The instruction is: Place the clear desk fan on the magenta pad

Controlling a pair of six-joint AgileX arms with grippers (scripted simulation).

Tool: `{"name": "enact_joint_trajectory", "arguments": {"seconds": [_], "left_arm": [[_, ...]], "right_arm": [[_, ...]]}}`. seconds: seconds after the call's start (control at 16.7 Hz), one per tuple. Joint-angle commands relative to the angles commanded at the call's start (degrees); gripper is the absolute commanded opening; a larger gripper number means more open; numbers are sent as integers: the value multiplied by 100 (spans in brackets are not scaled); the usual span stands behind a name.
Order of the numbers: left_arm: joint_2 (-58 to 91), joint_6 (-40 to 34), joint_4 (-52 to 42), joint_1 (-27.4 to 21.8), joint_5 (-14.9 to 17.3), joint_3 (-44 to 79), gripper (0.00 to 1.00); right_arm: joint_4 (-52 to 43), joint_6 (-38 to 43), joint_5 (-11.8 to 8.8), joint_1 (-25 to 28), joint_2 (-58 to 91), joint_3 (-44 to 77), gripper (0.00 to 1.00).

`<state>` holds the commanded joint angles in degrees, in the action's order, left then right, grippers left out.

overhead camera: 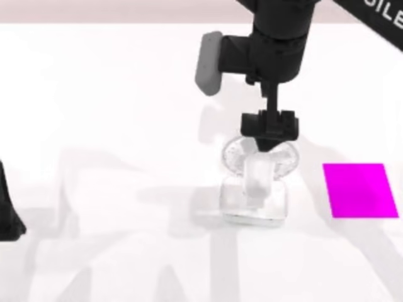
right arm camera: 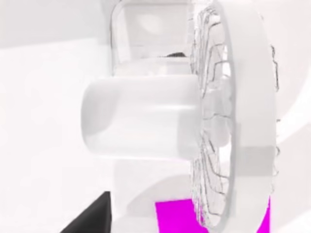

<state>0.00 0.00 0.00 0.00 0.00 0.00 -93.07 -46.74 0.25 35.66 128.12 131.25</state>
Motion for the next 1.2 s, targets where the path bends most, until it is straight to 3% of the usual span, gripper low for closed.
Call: {"name": "enact_joint_trajectory", "arguments": {"seconds": [0.3, 0.72, 1.02, 1.2], "left_arm": [[0, 0, 0, 0, 0, 0, 100], [0, 0, 0, 0, 0, 0, 100], [0, 0, 0, 0, 0, 0, 100], [0, 0, 0, 0, 0, 0, 100]], "right_arm": [[105, -5, 0, -14, -27, -110, 100], [1252, 6, -3, 9, -266, -1528, 100], [1329, 6, -3, 10, -279, -1609, 100], [1329, 6, -3, 10, -279, -1609, 77]]}}
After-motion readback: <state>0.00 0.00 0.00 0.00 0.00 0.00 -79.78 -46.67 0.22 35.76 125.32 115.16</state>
